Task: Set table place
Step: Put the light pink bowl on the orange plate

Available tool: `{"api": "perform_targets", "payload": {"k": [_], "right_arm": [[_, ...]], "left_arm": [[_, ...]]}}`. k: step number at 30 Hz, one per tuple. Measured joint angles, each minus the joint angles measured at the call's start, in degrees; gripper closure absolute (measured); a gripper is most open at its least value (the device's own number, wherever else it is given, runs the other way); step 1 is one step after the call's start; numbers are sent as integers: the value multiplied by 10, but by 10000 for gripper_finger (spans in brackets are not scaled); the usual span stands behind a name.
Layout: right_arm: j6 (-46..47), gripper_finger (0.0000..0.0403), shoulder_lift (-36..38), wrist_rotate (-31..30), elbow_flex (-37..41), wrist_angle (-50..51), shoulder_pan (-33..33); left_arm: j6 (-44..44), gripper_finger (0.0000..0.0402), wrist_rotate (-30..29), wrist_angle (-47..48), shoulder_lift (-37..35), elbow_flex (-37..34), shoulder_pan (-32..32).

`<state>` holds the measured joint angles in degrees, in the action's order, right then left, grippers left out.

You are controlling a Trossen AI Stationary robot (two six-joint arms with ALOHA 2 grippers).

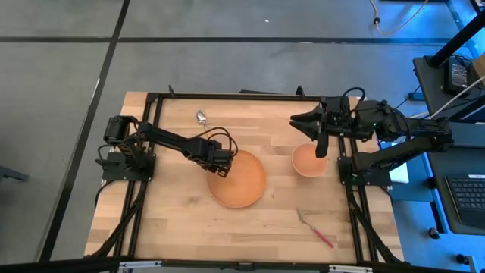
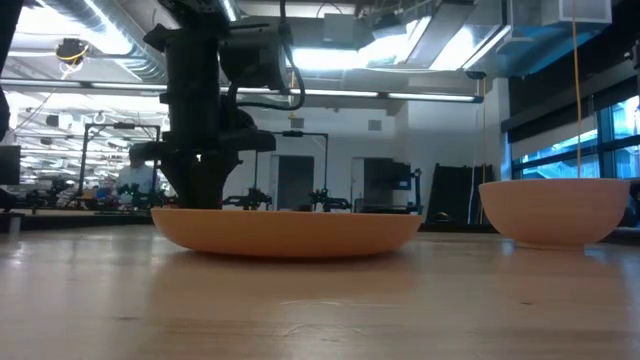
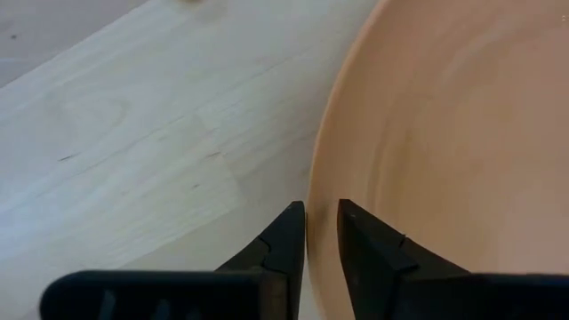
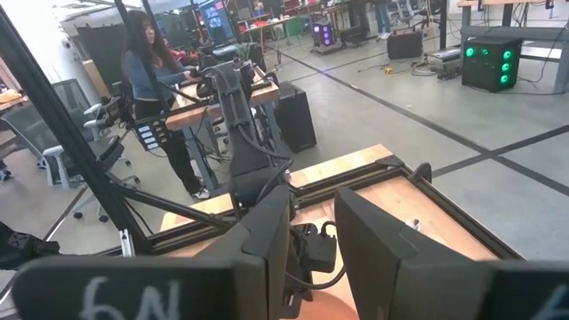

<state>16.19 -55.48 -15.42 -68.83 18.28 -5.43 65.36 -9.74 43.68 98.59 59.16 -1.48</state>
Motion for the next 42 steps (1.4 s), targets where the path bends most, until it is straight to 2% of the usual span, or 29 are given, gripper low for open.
{"api": "perform_targets", "payload": {"k": [7, 15, 23, 28, 33, 42], "right_arm": [[0, 306, 0, 0, 0, 0, 0], [0, 306, 0, 0, 0, 0, 0], [0, 306, 0, 0, 0, 0, 0], [0, 306, 0, 0, 0, 9, 0], [29, 306, 0, 0, 0, 100, 0], [238, 306, -10, 1, 0, 397, 0]], "left_arm": [[-4, 339, 4, 22, 0, 15, 0], [-32, 339, 3, 114, 0, 87, 5], [-83, 339, 3, 246, 0, 222, 5], [-118, 339, -35, 311, 0, 339, 4], [-164, 339, -97, 330, 0, 452, 4], [-265, 339, -168, 327, -1, 606, 4]]}}
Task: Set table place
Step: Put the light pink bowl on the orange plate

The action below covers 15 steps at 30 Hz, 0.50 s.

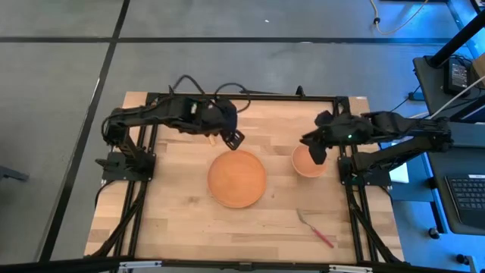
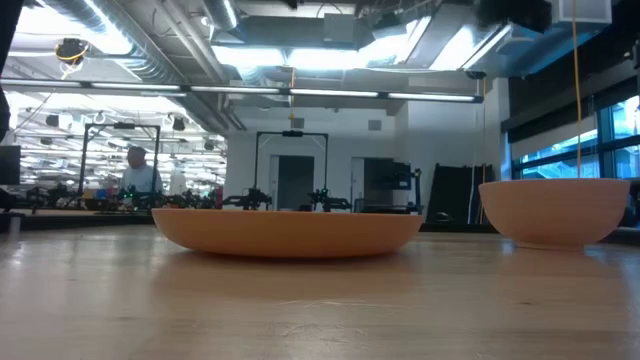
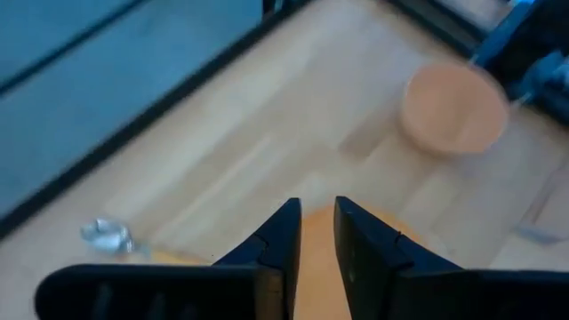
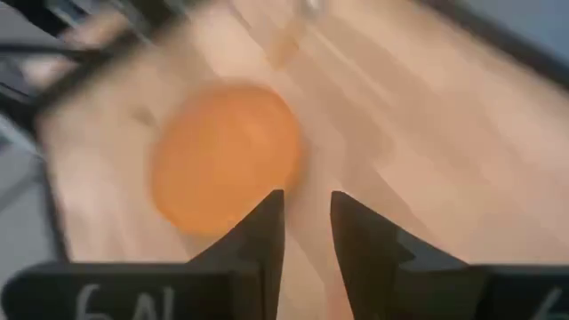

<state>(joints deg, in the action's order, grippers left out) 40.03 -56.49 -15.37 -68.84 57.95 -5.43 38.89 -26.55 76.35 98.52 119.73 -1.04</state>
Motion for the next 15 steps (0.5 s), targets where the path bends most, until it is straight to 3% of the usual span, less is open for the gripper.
{"api": "perform_targets", "payload": {"k": [5, 9, 15], "right_arm": [[34, 306, -15, 5, 0, 84, 0], [13, 306, -42, 57, 0, 86, 0], [3, 306, -96, 80, 40, 88, 0]], "left_arm": [[-53, 339, -20, -5, 0, 54, 0], [-89, 339, -21, -12, 0, 83, 0], [-114, 339, -31, -28, 0, 97, 0]]}}
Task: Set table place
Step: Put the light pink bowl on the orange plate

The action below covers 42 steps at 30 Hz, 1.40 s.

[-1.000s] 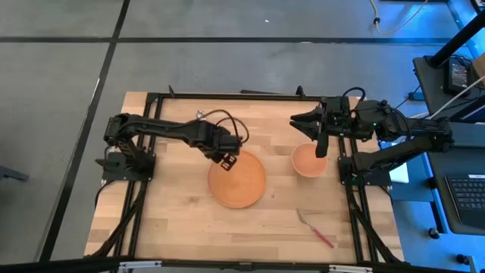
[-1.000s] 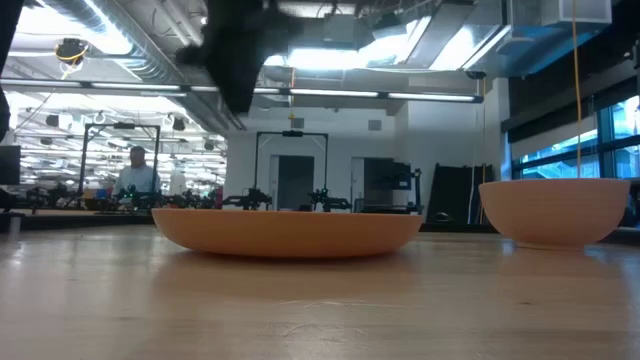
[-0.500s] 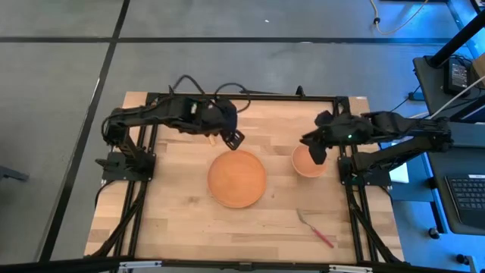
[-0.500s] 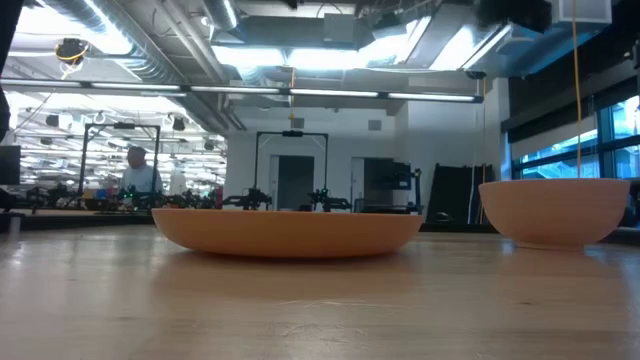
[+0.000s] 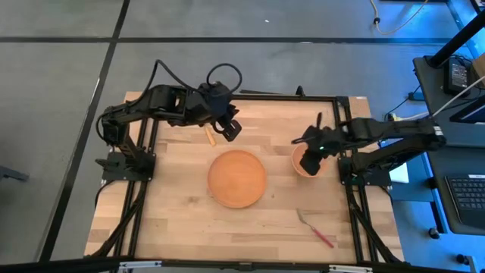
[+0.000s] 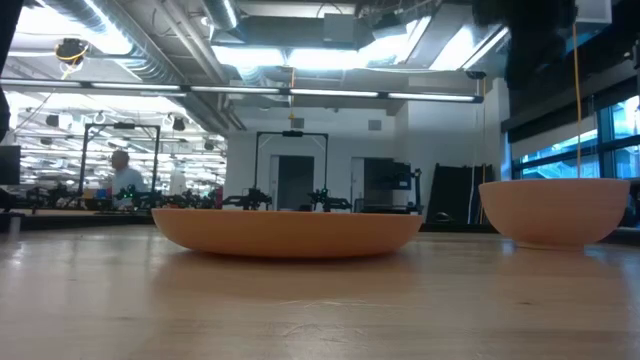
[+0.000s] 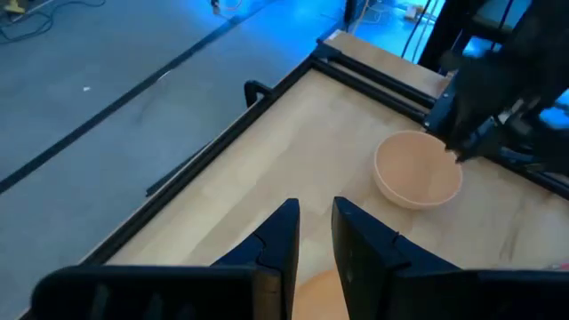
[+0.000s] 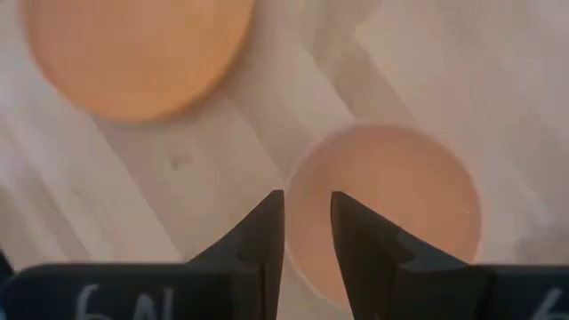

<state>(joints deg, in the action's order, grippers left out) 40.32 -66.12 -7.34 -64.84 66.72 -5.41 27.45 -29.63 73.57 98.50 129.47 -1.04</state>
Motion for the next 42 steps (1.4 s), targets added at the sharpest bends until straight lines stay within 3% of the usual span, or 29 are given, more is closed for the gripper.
{"api": "perform_targets", "payload": {"k": [12, 21, 26, 42], "right_arm": [[137, 306, -67, 60, 80, -56, 0], [201, 306, -94, 72, 89, -68, 0], [190, 306, -96, 90, 89, -105, 0], [163, 306, -96, 70, 89, -120, 0]], "left_arm": [[4, 339, 0, 1, 0, 1, 0], [4, 339, 1, 1, 0, 1, 0], [3, 339, 1, 1, 0, 1, 0], [3, 339, 1, 1, 0, 1, 0]]}}
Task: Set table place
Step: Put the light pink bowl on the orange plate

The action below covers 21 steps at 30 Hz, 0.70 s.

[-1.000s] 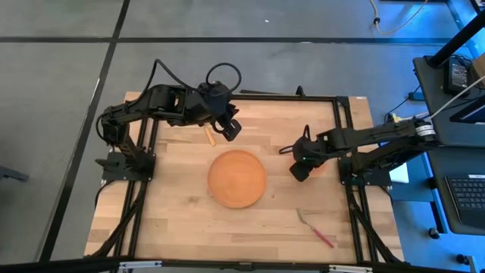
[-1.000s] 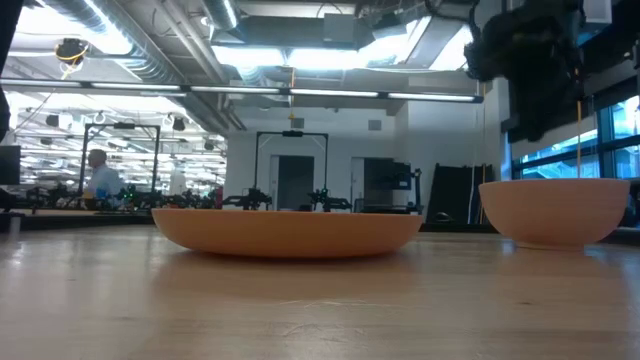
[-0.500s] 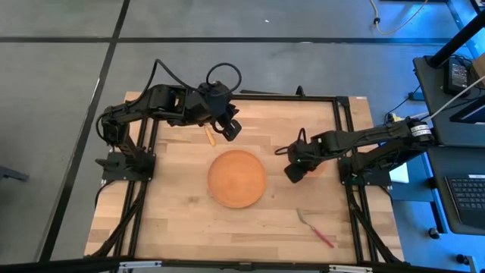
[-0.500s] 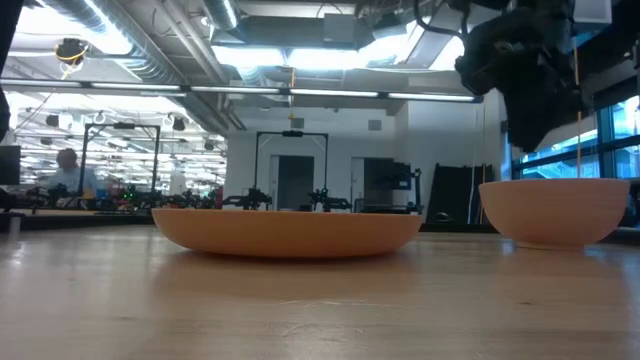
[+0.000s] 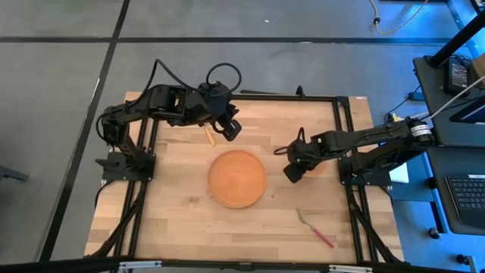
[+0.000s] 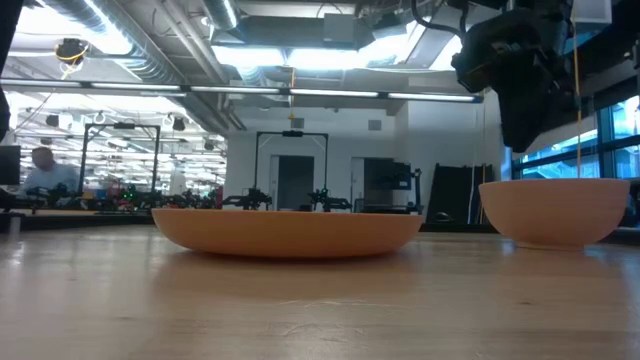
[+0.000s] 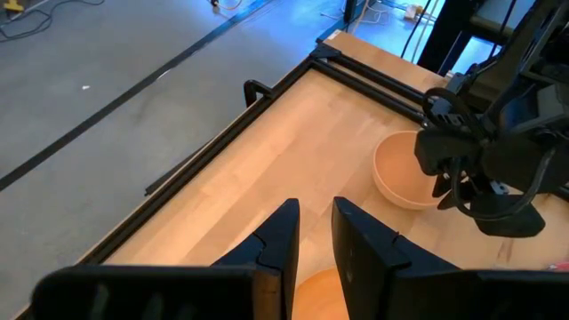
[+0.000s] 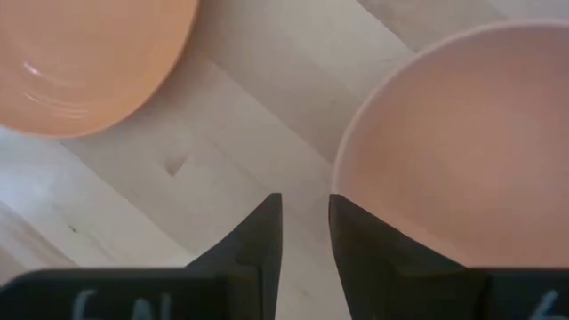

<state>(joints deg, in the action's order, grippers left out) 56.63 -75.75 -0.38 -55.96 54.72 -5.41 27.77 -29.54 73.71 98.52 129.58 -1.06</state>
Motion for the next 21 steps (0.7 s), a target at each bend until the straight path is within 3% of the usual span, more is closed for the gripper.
{"api": "perform_targets", "payload": {"k": [11, 21], "right_arm": [[3, 306, 0, -30, 0, 0, 0], [43, 306, -4, -11, 0, 4, 3]], "left_arm": [[-11, 339, 0, 0, 0, 0, 0], [-14, 339, 0, 0, 0, 0, 0]]}}
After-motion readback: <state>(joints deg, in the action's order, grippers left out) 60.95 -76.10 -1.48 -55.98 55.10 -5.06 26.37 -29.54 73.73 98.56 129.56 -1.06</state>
